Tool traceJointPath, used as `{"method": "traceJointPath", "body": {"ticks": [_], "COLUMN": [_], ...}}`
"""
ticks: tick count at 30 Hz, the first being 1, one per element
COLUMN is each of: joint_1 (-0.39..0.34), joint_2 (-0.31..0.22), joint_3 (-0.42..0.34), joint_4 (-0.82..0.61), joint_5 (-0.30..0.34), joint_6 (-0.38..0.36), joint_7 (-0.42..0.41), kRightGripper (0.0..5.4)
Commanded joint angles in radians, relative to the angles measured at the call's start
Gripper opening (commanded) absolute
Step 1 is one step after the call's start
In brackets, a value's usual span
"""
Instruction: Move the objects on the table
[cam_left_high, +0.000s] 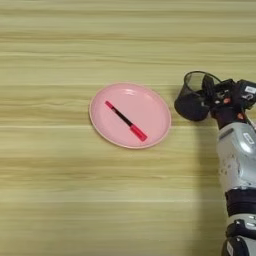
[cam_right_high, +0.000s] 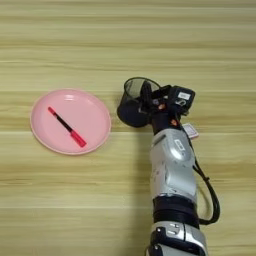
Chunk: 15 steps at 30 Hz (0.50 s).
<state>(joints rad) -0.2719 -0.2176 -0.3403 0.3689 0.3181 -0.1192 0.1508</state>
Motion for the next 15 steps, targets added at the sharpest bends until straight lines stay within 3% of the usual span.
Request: {"method": "traceJointPath", "body": {"ticks": [1, 15], "joint_1": [-0.072, -0.07], "joint_2": [-0.026, -0.024], "joint_3": [0.002, 0.003], "joint_4": [-0.054, -0.059], "joint_5": [-0.013, -0.013], "joint_6": [-0.032, -0.034], "joint_7": [0.001, 0.001], "kRightGripper": [2.79, 1.06]}}
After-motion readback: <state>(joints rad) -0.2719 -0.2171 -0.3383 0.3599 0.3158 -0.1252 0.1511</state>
